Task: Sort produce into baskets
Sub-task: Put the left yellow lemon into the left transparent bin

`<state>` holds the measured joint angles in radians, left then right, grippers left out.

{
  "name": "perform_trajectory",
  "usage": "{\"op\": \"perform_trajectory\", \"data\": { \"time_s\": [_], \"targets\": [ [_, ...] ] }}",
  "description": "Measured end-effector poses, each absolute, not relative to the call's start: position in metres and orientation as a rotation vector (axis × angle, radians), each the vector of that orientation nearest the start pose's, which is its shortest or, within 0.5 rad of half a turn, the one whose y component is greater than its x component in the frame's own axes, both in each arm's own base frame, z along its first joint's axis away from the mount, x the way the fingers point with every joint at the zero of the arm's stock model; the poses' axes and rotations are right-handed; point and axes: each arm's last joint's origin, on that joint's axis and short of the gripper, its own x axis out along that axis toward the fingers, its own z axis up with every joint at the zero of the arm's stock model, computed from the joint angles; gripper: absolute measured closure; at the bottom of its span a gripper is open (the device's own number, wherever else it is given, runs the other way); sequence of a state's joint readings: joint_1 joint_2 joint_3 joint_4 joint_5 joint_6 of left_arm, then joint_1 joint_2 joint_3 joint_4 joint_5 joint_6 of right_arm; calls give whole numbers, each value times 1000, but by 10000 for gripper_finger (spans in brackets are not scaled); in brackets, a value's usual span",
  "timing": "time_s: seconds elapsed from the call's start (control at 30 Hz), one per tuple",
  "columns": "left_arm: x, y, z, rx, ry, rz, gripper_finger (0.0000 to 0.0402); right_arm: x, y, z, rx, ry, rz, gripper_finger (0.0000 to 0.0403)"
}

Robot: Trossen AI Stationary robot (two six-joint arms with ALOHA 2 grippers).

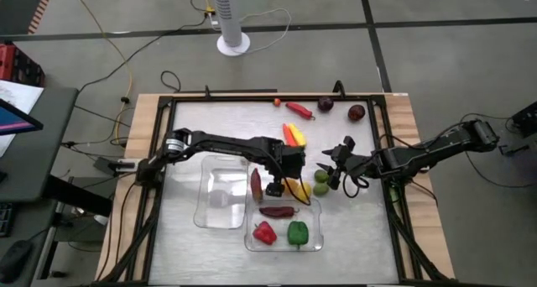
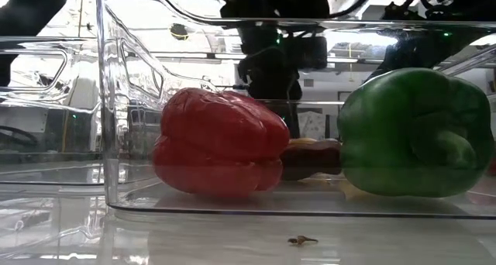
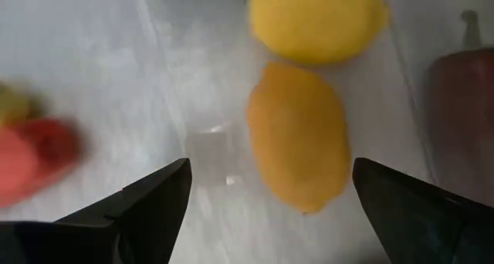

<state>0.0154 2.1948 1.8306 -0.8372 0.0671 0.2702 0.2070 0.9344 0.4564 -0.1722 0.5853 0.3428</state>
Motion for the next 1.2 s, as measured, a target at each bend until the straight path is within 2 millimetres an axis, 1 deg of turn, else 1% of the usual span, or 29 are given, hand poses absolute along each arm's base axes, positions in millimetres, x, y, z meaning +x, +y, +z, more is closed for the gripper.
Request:
{"op": "perform_trajectory", "data": {
  "time_s": [0.1,0.23,0.4,0.53,0.6,0.67,0.87,0.97,1.03,1.1,1.2],
  "targets": [
    [461,-2,193,197,1162,-222,56,181,22,201,76,531,-462,155],
    [460,-5,185,196,1153,-223,56,181,22,201,81,529,-464,155],
    [461,-6,176,179,1130,-200,56,181,22,201,84,528,-466,155],
    [460,-5,174,204,1136,-153,60,181,21,201,78,523,-480,155],
    [460,-4,174,212,1137,-144,73,181,21,201,78,524,-480,155],
    [460,-4,174,214,1138,-141,96,181,21,201,78,523,-480,155],
    [460,-4,174,205,1137,-150,187,181,21,201,78,523,-480,155],
    [460,-6,174,195,1134,-168,224,181,21,201,78,523,-480,155],
    [460,-6,175,199,1134,-167,237,181,21,201,78,523,-480,155],
    [458,-6,179,203,1163,-174,239,181,21,201,78,523,-480,155],
    [458,-5,198,225,1201,-178,232,181,21,201,78,524,-480,155]
  ]
}}
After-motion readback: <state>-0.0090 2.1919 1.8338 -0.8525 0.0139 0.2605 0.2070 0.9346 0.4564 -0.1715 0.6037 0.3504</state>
